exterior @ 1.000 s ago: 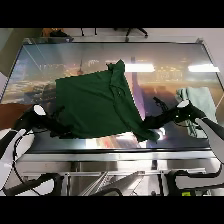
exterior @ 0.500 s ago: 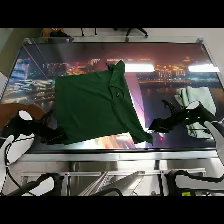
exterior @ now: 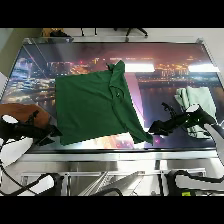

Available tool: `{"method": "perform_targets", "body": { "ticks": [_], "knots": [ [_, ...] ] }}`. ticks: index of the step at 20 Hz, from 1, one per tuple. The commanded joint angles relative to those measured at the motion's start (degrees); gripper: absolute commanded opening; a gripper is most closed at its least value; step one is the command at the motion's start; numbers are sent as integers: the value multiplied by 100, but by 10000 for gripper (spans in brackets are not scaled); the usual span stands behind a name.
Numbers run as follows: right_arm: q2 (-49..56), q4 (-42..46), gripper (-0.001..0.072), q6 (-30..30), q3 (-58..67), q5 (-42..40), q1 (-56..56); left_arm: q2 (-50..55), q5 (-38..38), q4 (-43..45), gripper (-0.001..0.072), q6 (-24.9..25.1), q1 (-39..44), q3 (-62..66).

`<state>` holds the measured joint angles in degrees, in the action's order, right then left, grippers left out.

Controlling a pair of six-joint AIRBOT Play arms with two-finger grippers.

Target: Fold the shirts.

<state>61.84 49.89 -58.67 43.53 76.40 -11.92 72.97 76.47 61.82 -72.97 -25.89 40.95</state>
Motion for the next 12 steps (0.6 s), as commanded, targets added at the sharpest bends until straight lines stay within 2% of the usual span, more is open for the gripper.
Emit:
{"method": "perform_targets", "body": {
  "ticks": [1,7,8,9,11,12],
  "knots": [
    [-4,-107,627,33,-9,0,4,549,-258,-911,692,562,-90,0],
    [-7,-107,627,35,-9,278,7,1298,-332,-949,691,608,540,4],
    [-7,-107,626,35,-11,275,7,1340,-385,-949,579,605,570,7],
    [-7,-105,627,35,-11,280,7,1351,-415,-946,438,608,573,13],
    [-7,-105,626,35,-20,358,15,1344,-450,-946,43,616,573,15],
    [-7,-101,626,35,-52,376,55,1344,-450,-940,17,658,573,15]
  ]
}}
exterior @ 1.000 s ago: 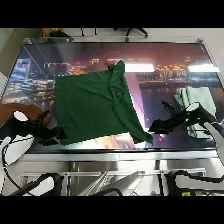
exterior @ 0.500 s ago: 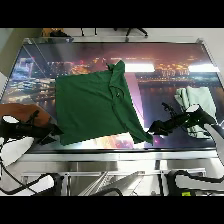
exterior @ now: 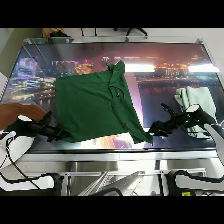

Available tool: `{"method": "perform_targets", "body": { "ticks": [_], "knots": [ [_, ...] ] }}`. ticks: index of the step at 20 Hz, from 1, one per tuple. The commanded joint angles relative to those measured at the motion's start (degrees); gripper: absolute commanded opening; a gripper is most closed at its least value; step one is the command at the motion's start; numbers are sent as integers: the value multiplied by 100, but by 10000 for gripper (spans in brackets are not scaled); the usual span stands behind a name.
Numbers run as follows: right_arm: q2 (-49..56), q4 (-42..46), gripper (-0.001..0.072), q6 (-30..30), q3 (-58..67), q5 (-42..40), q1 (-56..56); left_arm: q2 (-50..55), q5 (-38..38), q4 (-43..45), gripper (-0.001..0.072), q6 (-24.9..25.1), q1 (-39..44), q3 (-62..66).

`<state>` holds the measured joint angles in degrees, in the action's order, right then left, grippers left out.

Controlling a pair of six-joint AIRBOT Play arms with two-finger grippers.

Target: Fold the shirts.

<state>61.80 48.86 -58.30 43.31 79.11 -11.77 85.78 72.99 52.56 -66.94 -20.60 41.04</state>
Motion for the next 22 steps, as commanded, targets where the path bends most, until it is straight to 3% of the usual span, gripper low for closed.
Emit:
{"method": "perform_targets", "body": {
  "ticks": [1,5,7,9,10,11,12,15,17,20,22],
  "knots": [
    [0,11,627,2,-83,107,90,63,-101,-13,17,55,44,7],
    [92,39,615,4,-238,-68,426,63,-98,-22,17,50,46,7],
    [203,-70,471,181,-236,-142,625,63,-98,-17,17,52,46,7],
    [310,-468,416,339,-236,-197,728,61,-98,-24,17,52,46,7],
    [341,-706,219,481,-234,-186,758,44,-101,-20,17,52,46,4],
    [345,-885,89,525,-232,-195,780,-20,-116,-15,17,57,46,7],
    [345,-1058,24,579,-232,-181,782,-120,-146,-15,17,66,44,7],
    [264,-1849,23,809,-186,-11,778,-680,-173,-59,16,116,44,9],
    [-13,-2933,23,1036,251,308,767,-1217,321,-599,16,341,44,254],
    [-640,-3989,23,1191,1998,234,680,-2243,1110,-2393,16,496,44,1434],
    [-1003,-4343,23,1325,3700,-363,590,-2865,1161,-3797,16,490,44,2728]
  ]
}}
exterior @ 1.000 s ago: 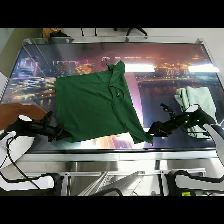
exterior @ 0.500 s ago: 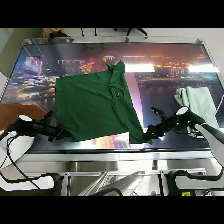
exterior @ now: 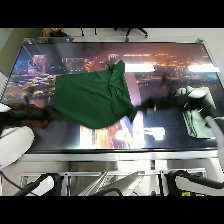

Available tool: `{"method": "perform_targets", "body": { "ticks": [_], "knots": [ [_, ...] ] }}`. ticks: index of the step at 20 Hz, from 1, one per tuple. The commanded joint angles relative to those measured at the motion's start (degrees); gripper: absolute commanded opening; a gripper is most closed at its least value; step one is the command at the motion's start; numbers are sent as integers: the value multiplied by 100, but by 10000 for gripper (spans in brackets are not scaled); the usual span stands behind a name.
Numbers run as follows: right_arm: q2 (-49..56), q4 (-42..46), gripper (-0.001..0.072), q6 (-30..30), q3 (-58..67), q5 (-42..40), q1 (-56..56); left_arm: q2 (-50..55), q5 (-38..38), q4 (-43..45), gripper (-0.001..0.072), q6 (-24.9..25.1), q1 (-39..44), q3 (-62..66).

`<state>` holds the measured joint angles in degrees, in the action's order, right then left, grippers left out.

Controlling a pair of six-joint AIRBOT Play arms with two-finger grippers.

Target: Fold the shirts.

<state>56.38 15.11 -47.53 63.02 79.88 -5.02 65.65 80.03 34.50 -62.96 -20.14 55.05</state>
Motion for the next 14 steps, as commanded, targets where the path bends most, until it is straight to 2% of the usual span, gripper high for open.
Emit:
{"method": "perform_targets", "body": {
  "ticks": [1,3,5,8,10,12,14],
  "knots": [
    [-592,-962,23,280,2590,-813,-138,-1075,426,-2612,16,83,-2,2072],
    [-769,-647,24,251,4332,-1552,-308,-1340,101,-3364,17,70,-2,3834],
    [-826,-262,24,251,5633,-2068,-459,-1287,-448,-3399,17,-236,-15,5751],
    [-1093,431,24,256,6356,-2907,-527,-769,-1045,-3401,17,-981,-538,8157],
    [-1281,953,24,256,6354,-3373,-527,-356,-887,-3407,17,-1646,-1226,8861],
    [-1263,1246,24,249,6301,-3379,-527,35,-201,-3432,17,-2138,-1943,8968],
    [-1049,1161,23,-50,5967,-3128,-527,186,345,-3425,17,-2081,-2124,8279]
  ]
}}
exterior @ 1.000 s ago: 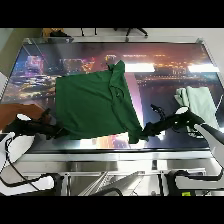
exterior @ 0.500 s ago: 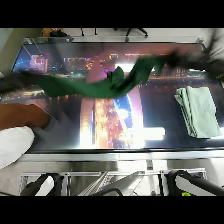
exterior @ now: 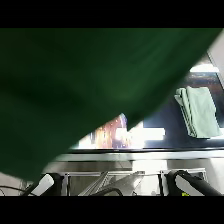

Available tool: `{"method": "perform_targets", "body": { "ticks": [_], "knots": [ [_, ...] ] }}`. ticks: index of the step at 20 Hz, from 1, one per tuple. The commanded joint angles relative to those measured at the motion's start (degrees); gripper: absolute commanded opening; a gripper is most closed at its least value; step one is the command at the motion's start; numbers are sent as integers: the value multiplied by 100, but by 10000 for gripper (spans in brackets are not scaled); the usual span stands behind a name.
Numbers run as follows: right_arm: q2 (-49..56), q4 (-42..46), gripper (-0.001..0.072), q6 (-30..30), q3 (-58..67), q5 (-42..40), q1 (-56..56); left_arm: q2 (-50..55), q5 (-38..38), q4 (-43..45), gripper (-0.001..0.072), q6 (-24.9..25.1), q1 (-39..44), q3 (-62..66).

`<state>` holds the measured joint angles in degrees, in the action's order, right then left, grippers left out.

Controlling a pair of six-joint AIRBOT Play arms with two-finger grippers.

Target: Fold the shirts.

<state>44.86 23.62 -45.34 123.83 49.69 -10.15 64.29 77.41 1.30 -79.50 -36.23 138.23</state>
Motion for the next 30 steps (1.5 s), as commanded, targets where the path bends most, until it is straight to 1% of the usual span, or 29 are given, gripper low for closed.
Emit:
{"method": "perform_targets", "body": {
  "ticks": [1,2,3,4,5,6,7,9,10,11,12,13,14,15,16,17,18,19,20,22,24,25,26,27,28,30],
  "knots": [
    [299,155,22,-286,-420,79,-11,273,656,-98,16,-149,-352,-728],
    [514,-72,22,-284,-765,219,2,120,562,-24,16,343,-61,-1716],
    [802,-363,22,-227,-1182,326,63,-66,352,251,16,798,306,-2767],
    [1128,-507,22,-57,-1582,363,251,-188,33,844,16,1274,809,-3803],
    [1471,-450,22,114,-1910,308,498,-160,-446,1598,17,1598,1368,-4690],
    [1891,-413,23,319,-2210,216,750,9,-944,2201,17,1862,1816,-5313],
    [2332,-396,23,459,-2455,70,970,330,-1473,2726,17,2052,2210,-5807],
    [3331,-393,23,704,-2791,-568,1331,1220,-2264,3298,16,2173,2627,-6231],
    [3873,-424,23,756,-2796,-905,1449,1849,-2424,3456,17,2216,2708,-6153],
    [4317,-553,24,772,-2796,-1154,1515,2492,-2293,3484,17,2223,2706,-5914],
    [4623,-737,24,789,-2793,-1217,1537,3110,-2024,3464,16,2218,2677,-5589],
    [4819,-962,36,929,-2793,-1189,1537,3606,-1718,3462,17,2199,2653,-5239],
    [4929,-1117,161,1104,-2793,-1189,1523,4011,-1445,3462,17,2192,2651,-4870],
    [4942,-1123,331,1220,-2780,-1204,1484,4343,-1224,3462,19,2188,2612,-4492],
    [4896,-1123,356,1285,-2771,-1180,1421,4581,-1045,3477,23,2085,2610,-4138],
    [4787,-1078,356,1281,-2771,-1099,1298,4739,-911,3477,298,1965,2575,-3851],
    [4658,-1060,356,1281,-2771,-859,1141,4830,-752,3477,641,1777,2518,-3617],
    [4500,-1032,356,1233,-2771,-505,933,4876,-494,3484,652,1681,2430,-3401],
    [4310,-892,356,955,-2771,-52,658,4883,-131,3571,652,1537,2337,-3154],
    [3928,-197,354,70,-2771,870,63,4870,734,3985,650,887,2124,-2691],
    [3639,658,349,-595,-2806,1928,-479,4826,1729,4507,563,201,1967,-2485],
    [3534,874,349,-732,-2920,2347,-662,4695,2081,4780,564,-55,1941,-2673],
    [3418,951,349,-745,-3143,2682,-815,4472,2245,5110,564,-179,1906,-3040],
    [3274,979,349,-737,-3504,2889,-951,4129,2256,5438,564,-192,1915,-3606],
    [3112,986,349,-671,-3928,2942,-1071,3746,2114,5711,564,-179,1915,-4242],
    [2691,979,349,-455,-5012,2855,-1333,2804,1589,6120,564,-146,1871,-5799]
  ]
}}
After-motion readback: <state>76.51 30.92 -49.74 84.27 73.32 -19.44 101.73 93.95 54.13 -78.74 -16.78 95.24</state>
